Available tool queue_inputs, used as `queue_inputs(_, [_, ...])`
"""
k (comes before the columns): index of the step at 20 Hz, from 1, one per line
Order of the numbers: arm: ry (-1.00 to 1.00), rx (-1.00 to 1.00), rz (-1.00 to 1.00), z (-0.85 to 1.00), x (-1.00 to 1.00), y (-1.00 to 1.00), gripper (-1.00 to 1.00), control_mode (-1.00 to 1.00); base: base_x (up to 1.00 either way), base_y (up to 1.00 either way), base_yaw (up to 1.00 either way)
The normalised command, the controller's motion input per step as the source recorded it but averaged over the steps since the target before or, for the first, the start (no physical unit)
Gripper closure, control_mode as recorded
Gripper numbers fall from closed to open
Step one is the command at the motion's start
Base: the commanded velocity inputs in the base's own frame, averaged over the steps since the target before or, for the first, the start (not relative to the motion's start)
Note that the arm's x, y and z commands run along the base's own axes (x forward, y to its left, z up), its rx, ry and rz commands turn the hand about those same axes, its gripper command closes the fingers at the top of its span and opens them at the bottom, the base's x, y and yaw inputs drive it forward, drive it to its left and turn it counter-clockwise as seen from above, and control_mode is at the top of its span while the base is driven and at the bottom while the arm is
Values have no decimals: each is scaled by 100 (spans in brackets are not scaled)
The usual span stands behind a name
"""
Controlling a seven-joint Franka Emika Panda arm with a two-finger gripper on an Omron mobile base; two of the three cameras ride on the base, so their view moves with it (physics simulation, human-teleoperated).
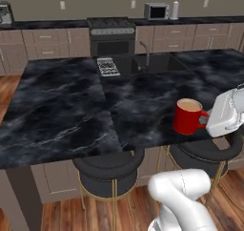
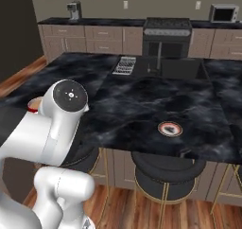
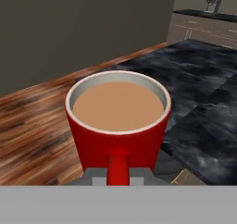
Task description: Pick the cup of tea, navigate to the dining table, and place it on the saucer.
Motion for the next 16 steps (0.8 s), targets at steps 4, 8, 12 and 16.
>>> queue_inputs(4, [0, 0, 0, 0, 0, 0, 100, 100, 81, 0, -11])
queue_inputs(8, [0, 0, 0, 0, 0, 0, 100, 100, 61, 1, -11])
queue_inputs(12, [0, 0, 0, 0, 0, 0, 100, 100, 38, 12, -10])
queue_inputs(16, [0, 0, 0, 0, 0, 0, 100, 100, 13, 5, -4])
